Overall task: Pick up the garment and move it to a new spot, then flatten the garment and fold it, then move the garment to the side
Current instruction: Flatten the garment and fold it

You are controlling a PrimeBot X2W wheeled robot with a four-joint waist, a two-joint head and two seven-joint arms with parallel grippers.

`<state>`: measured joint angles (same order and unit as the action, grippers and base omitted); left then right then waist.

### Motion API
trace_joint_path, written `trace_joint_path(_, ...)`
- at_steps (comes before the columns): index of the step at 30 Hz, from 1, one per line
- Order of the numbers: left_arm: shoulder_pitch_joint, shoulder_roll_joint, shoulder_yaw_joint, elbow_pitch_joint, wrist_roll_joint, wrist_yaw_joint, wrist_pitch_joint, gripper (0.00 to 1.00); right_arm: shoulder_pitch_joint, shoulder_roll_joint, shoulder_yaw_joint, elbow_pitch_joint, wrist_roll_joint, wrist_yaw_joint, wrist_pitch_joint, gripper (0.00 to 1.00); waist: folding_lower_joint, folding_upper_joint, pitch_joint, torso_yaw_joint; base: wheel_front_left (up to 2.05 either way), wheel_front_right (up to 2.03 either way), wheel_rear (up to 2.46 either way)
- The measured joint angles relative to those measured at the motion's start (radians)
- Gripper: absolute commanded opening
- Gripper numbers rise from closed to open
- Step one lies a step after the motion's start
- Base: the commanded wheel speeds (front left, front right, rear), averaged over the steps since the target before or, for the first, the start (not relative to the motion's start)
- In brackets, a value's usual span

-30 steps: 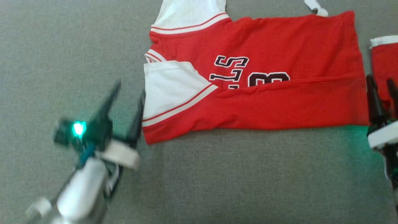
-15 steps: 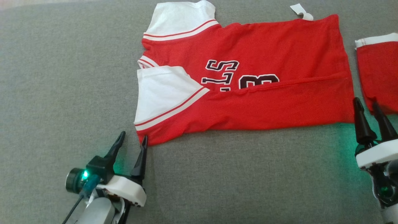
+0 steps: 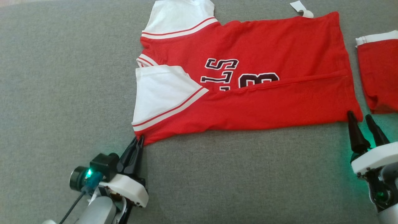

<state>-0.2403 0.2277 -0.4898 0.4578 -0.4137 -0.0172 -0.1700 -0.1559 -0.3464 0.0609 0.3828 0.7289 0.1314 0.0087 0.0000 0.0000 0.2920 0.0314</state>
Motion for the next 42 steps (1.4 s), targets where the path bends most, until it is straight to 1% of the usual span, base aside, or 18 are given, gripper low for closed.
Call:
trace_joint_path(7, -0.003, 0.015, -0.006, -0.014, 0.001, 0.0, 0.0, 0.0, -0.043, 0.005, -0.002, 0.059, -0.01, 0.0, 0.035, 1.0, 0.0, 0.0, 0.007, 0.008, 0.0, 0.0, 0.0)
trace_joint_path(8, -0.004, 0.015, -0.008, -0.016, 0.001, 0.001, 0.0, 0.0, -0.047, 0.005, -0.002, 0.064, -0.01, 0.0, 0.04, 0.91, 0.0, 0.0, 0.008, 0.01, 0.0, 0.0, 0.0)
trace_joint_path(9, -0.005, 0.015, -0.009, -0.018, 0.001, 0.001, 0.0, 0.0, -0.05, 0.006, -0.002, 0.068, -0.011, 0.0, 0.04, 0.62, 0.0, 0.0, 0.009, 0.012, 0.0, 0.0, 0.0)
trace_joint_path(10, -0.005, 0.016, -0.009, -0.021, 0.001, 0.002, 0.0, 0.0, -0.053, 0.007, 0.0, 0.07, -0.015, 0.0, 0.042, 0.28, 0.0, 0.0, 0.01, 0.012, 0.0, 0.0, 0.0)
trace_joint_path(11, -0.005, 0.017, -0.01, -0.023, 0.001, 0.009, 0.0, 0.0, -0.058, 0.009, 0.003, 0.073, -0.017, 0.0, 0.045, 0.0, 0.0, 0.0, 0.01, 0.011, 0.0, 0.0, 0.0)
trace_joint_path(20, 0.0, 0.033, -0.019, -0.039, 0.001, 0.017, 0.0, 0.0, -0.069, 0.015, 0.029, 0.084, -0.017, 0.0, 0.043, 0.0, 0.0, 0.0, -0.015, 0.012, 0.0, 0.0, 0.0)
trace_joint_path(25, 0.025, 0.047, -0.019, -0.071, 0.001, 0.027, 0.001, 0.0, -0.04, 0.002, 0.031, 0.073, -0.017, 0.0, 0.026, 0.0, 0.0, 0.0, -0.049, 0.016, 0.0, 0.0, 0.0)
trace_joint_path(28, 0.083, 0.059, -0.024, -0.117, 0.0, 0.039, 0.011, 0.0, 0.028, -0.017, 0.023, 0.041, -0.016, 0.0, 0.026, 0.0, 0.0, 0.0, -0.077, 0.025, 0.0, 0.0, 0.0)
trace_joint_path(31, 0.13, 0.073, -0.026, -0.162, -0.007, 0.059, 0.021, 0.0, 0.09, -0.021, 0.007, 0.013, -0.016, 0.0, 0.027, 0.0, 0.0, 0.0, -0.093, 0.036, 0.0, 0.0, 0.0)
trace_joint_path(35, 0.187, 0.08, -0.03, -0.216, -0.009, 0.072, 0.03, 0.0, 0.164, -0.03, -0.027, -0.034, -0.008, 0.0, 0.044, 0.0, 0.0, 0.0, -0.111, 0.049, 0.0, 0.0, 0.0)
trace_joint_path(42, 0.298, 0.1, -0.068, -0.309, -0.029, 0.089, 0.1, 0.0, 0.29, -0.042, -0.076, -0.113, -0.014, 0.0, 0.101, 0.0, -0.0001, 0.0, -0.139, 0.06, 0.0, 0.0, 0.0)
